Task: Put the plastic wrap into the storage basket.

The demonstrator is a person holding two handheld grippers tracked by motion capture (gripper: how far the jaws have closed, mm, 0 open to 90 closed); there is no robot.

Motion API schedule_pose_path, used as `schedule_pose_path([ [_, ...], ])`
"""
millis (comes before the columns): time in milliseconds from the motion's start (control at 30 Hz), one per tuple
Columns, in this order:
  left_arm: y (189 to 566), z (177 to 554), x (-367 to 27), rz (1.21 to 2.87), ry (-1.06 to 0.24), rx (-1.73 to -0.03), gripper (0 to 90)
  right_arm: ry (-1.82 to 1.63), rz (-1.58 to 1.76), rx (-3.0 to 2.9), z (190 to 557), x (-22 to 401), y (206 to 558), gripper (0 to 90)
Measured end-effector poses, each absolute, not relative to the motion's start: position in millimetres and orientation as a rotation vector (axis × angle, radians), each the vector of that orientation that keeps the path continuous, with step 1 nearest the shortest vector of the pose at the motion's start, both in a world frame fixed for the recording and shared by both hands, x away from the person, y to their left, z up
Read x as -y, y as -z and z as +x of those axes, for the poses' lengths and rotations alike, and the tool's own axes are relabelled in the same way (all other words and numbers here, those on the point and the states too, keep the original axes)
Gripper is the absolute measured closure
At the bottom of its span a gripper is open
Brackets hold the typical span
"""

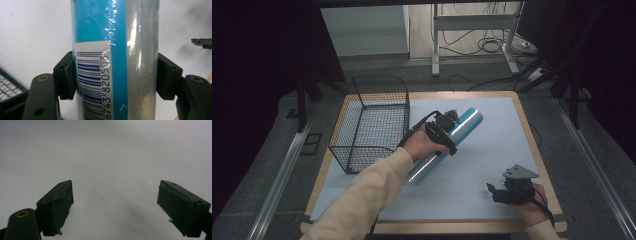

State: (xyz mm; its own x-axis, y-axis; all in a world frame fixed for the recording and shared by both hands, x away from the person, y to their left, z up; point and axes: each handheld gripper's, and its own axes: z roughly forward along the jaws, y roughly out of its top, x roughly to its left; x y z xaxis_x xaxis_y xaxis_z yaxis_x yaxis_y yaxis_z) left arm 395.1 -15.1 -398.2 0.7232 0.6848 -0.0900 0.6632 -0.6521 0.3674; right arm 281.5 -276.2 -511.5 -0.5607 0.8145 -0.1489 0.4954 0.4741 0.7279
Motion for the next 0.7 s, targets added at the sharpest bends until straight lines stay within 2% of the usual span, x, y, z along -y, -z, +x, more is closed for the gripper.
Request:
schedule_pose_path([
  [700, 360.9, 410.9, 1.5, 2.498, -0.155, -1.092, 31.8, -0.882, 1.09, -2.238, 282.1, 277.1, 511.3, 13.7],
])
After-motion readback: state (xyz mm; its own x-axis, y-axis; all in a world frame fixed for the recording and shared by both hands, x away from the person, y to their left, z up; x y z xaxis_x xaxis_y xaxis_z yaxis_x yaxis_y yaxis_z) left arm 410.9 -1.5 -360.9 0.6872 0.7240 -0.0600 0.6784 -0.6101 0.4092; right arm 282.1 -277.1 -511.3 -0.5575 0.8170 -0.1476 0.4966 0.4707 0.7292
